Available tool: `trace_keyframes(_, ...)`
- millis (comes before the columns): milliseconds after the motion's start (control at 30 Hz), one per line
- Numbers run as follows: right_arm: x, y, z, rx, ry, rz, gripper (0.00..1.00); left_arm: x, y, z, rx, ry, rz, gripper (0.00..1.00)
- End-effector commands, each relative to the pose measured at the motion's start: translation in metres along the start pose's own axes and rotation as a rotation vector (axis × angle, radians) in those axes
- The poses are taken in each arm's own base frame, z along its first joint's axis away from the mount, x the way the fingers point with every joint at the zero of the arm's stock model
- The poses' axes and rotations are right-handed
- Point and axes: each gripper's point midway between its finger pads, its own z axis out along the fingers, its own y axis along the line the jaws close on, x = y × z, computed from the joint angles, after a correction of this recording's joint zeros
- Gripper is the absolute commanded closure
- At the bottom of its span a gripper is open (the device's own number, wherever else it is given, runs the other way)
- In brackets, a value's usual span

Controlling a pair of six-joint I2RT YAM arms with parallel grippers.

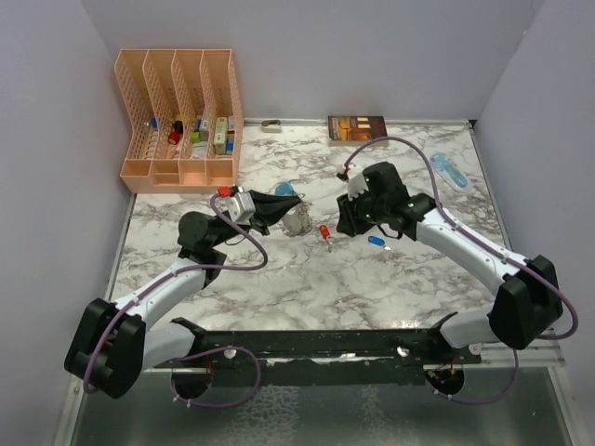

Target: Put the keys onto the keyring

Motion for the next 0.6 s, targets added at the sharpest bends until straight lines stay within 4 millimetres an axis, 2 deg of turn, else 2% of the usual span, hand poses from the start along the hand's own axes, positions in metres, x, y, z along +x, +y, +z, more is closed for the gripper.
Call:
trace_keyframes(0,-0.006,0.014,0.026,-0.124,-0.033,-0.058,0.72,-0.007,0.004,-0.003,-0.03,-0.017,0.027,1.0)
trace_keyframes(233,0.011,0.003,0.067,-0.134,0.035,-0.105,0.69,0.0,0.006,-0.005,-0.041,0.007,0.029,1.0)
trace_keyframes(367,0.014,-0.008,0.087,-0.109,0.041,-0.136,0.68,0.002,0.007,-0.004,-0.04,0.011,0.025,1.0)
trace_keyframes(567,0.021,-0.016,0.109,-0.128,0.073,-0.146,0.68,0.001,0.01,-0.003,-0.044,0.014,0.026,1.0)
